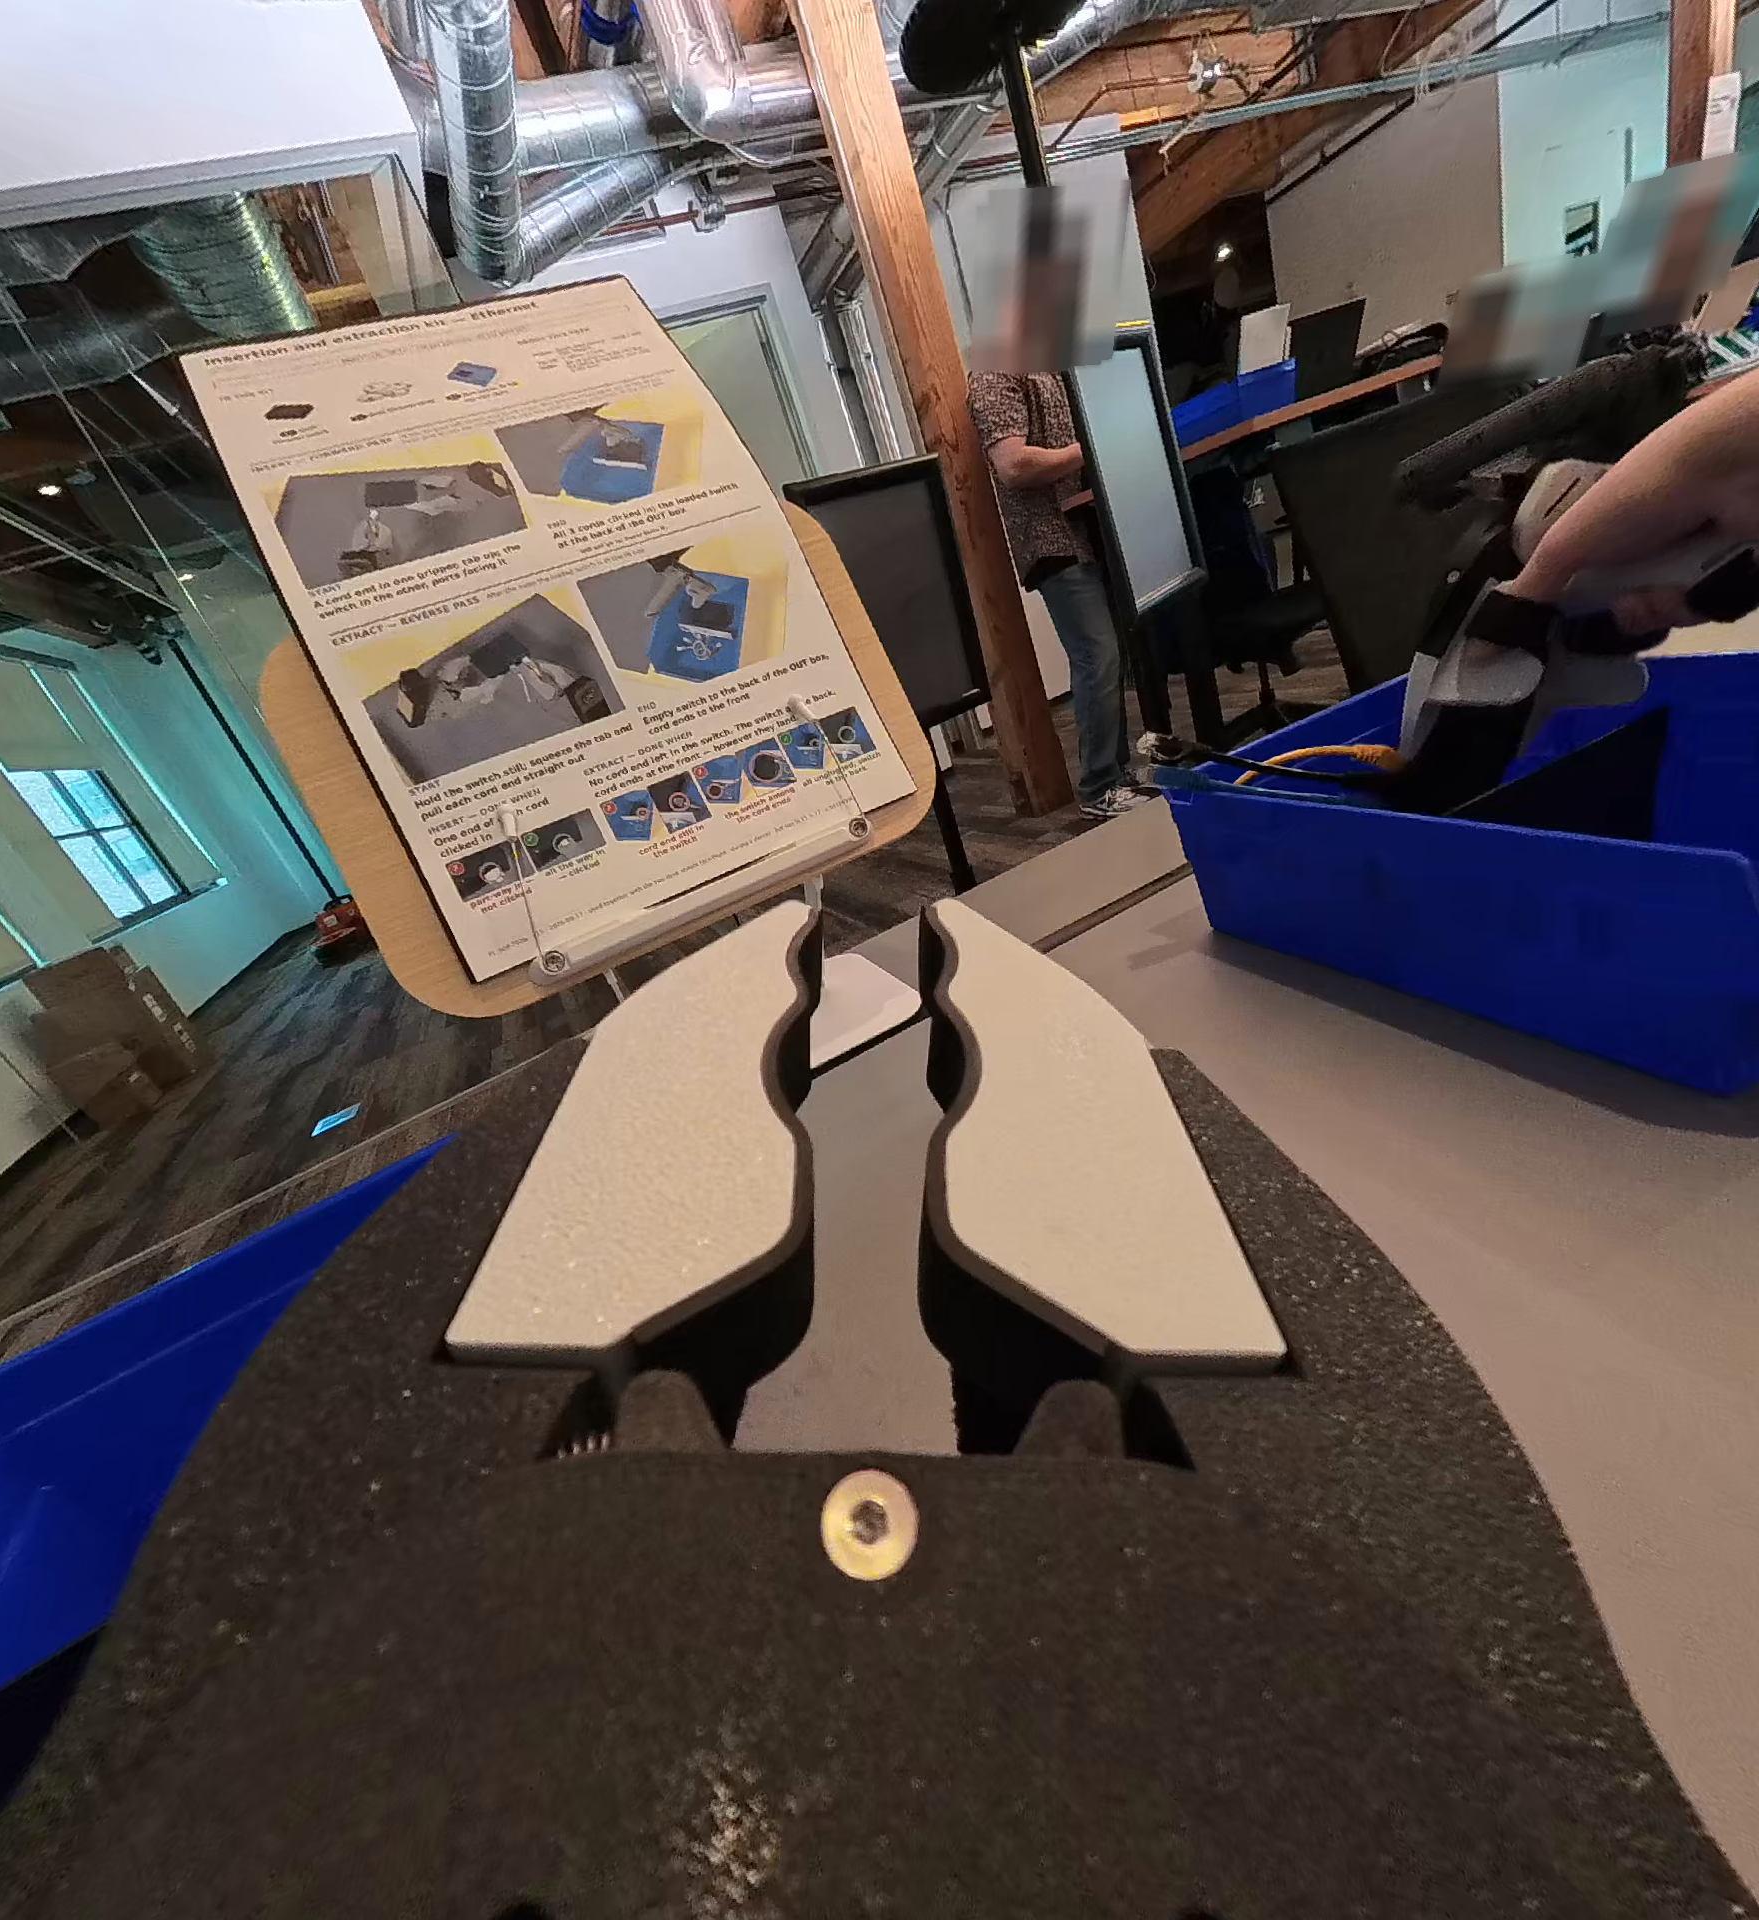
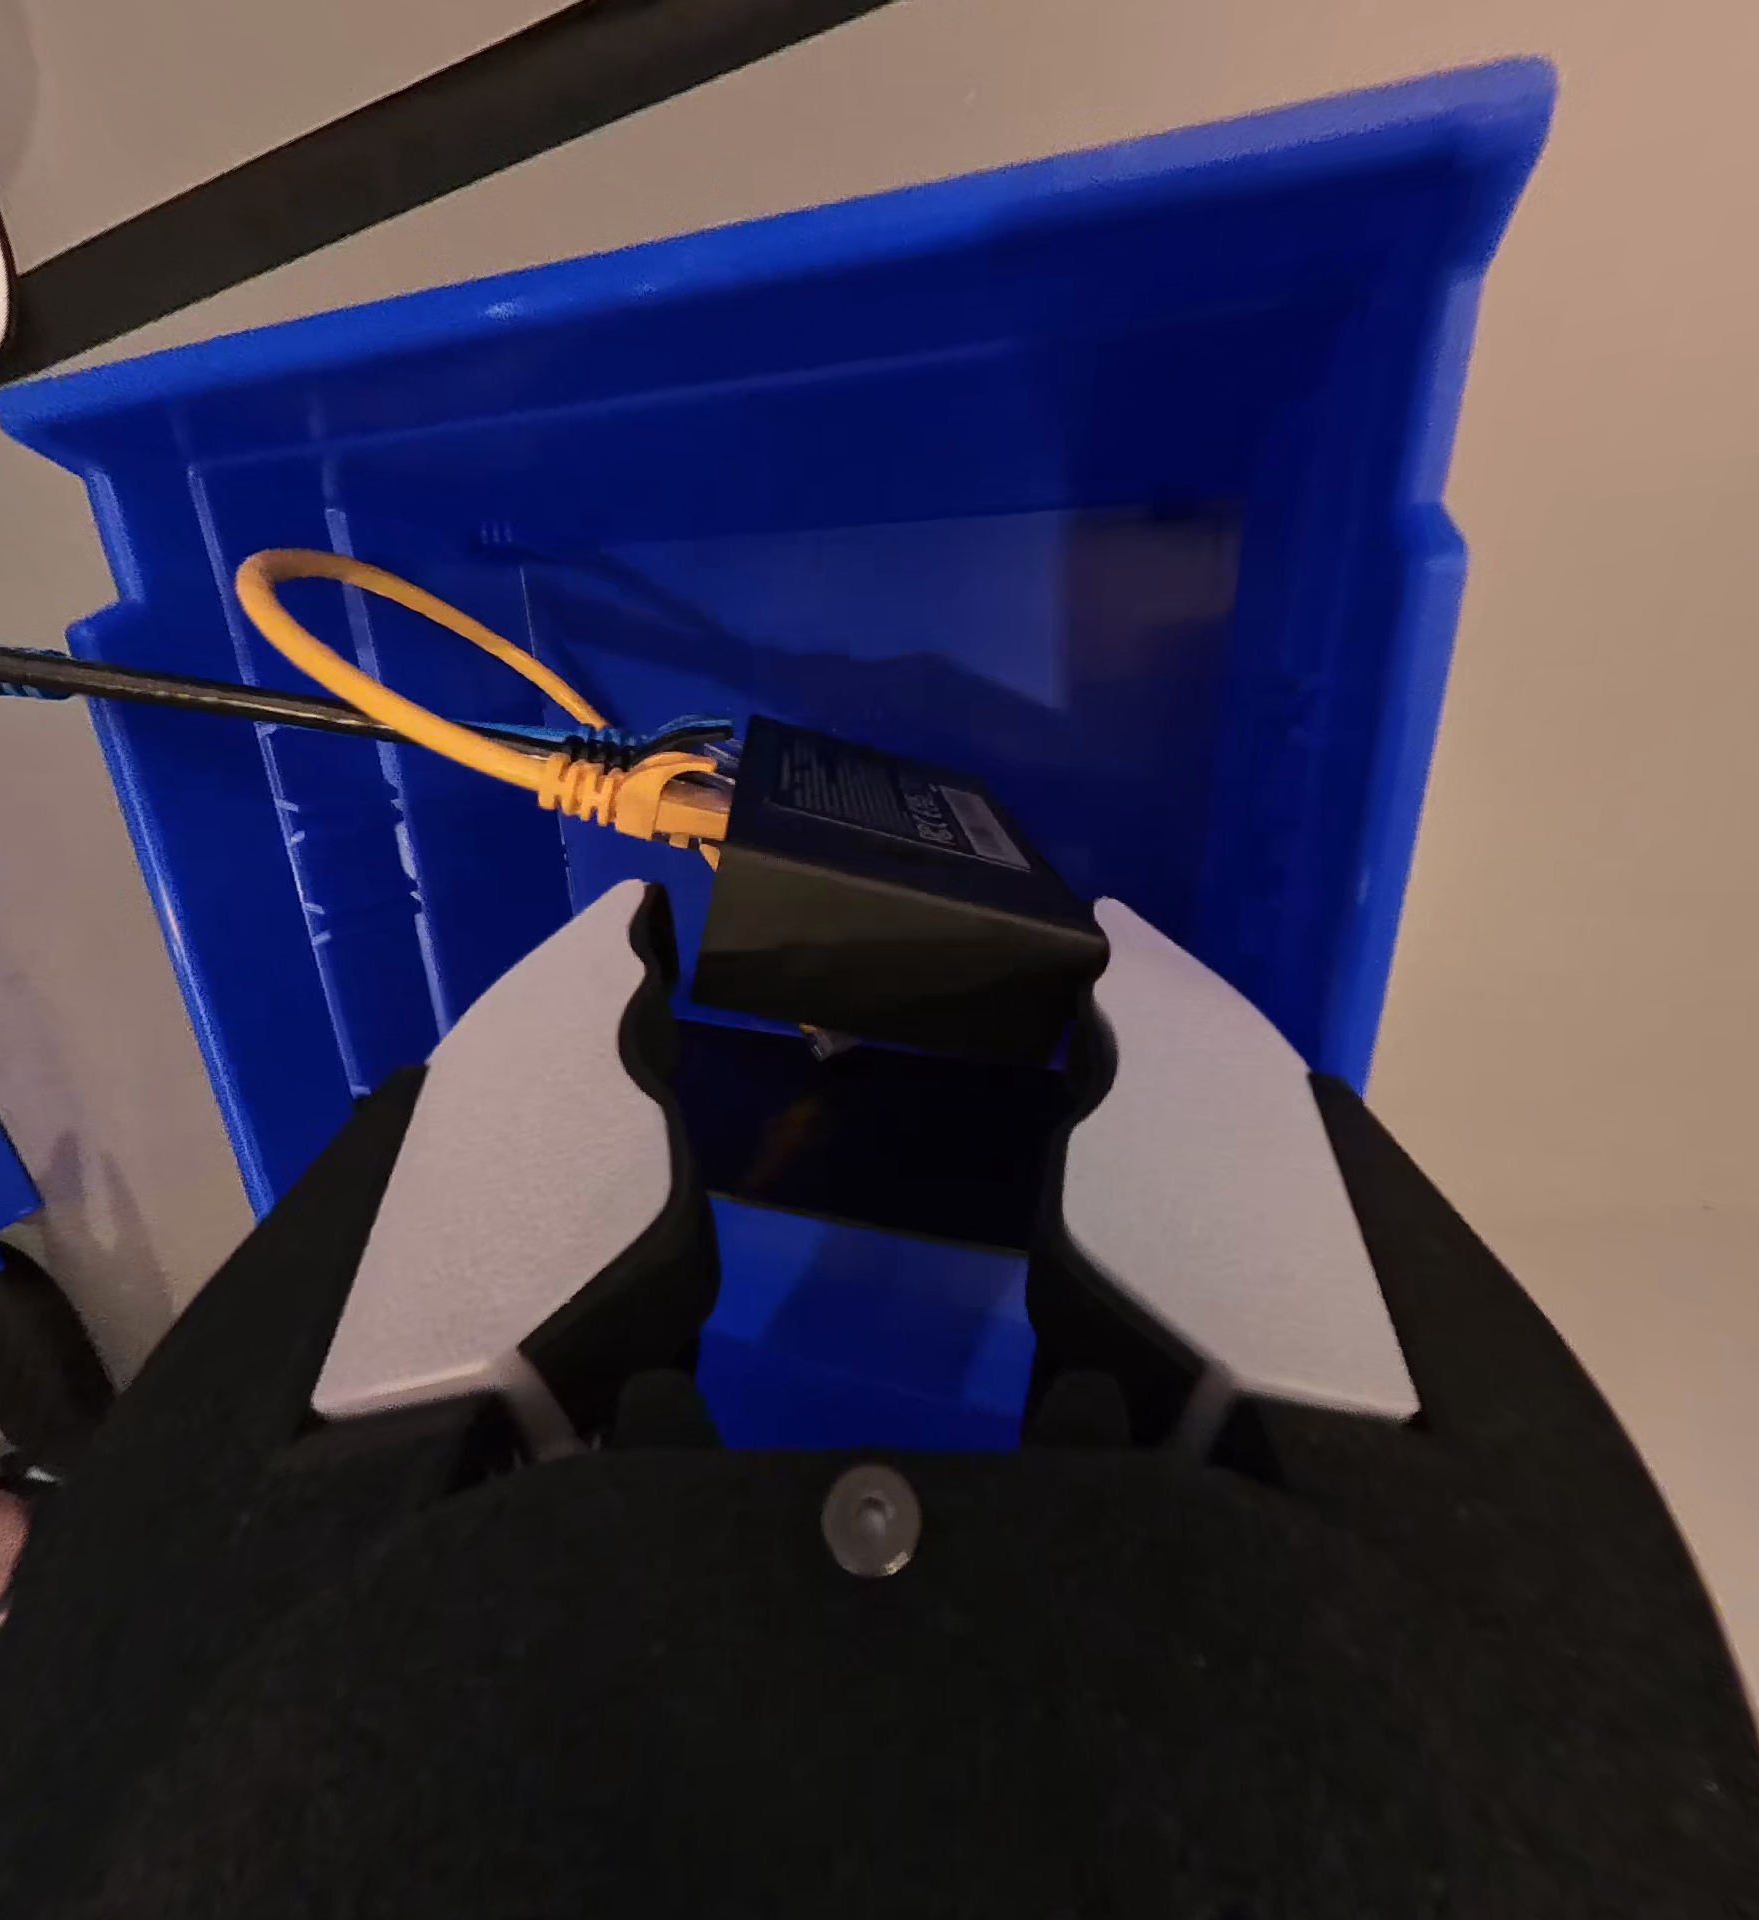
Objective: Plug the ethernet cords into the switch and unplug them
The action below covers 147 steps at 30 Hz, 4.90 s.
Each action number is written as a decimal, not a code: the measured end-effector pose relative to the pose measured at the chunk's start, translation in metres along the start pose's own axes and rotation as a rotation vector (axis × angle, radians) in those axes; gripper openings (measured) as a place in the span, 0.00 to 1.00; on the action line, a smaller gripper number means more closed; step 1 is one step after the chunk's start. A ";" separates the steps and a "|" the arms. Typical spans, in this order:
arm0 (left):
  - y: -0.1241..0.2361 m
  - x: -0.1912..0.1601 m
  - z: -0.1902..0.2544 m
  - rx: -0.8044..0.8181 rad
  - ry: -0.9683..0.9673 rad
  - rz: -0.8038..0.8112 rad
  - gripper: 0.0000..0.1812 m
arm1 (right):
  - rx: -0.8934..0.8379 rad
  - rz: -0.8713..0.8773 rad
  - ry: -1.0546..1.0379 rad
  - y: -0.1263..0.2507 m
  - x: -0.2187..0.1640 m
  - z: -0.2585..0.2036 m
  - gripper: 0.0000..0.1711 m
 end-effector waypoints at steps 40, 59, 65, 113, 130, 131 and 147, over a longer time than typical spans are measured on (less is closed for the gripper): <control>-0.011 -0.018 0.008 -0.009 -0.057 -0.082 0.09 | -0.236 -0.360 1.089 -0.001 0.000 -0.006 0.16; -0.010 -0.017 0.009 -0.007 -0.068 -0.076 0.09 | -0.299 -0.613 1.109 0.005 -0.004 -0.008 0.17; -0.007 -0.012 0.005 -0.001 -0.046 -0.056 0.09 | -0.367 -0.256 1.143 0.043 0.001 -0.023 0.23; 0.088 -0.049 -0.309 0.459 0.393 -1.024 0.34 | -0.113 -0.218 0.310 0.004 -0.102 0.045 0.05; 0.069 -0.108 -0.274 0.306 0.446 -1.418 0.04 | -0.102 -0.213 0.310 0.006 -0.102 0.050 0.04; 0.067 -0.108 -0.273 0.281 0.458 -1.413 0.04 | -0.102 -0.212 0.311 0.006 -0.102 0.050 0.04; 0.010 -0.103 -0.134 0.211 0.309 -1.327 0.06 | -0.103 -0.218 0.281 -0.014 -0.105 -0.016 0.03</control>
Point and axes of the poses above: each gripper's, where its closed fingertips meet, y back along the fingers, x out of its top, z = x × y across the jaws, the point moved 7 cm from there along y, back along the fingers, and after that the axes turned 11 degrees about y, right-handed, at the moved point
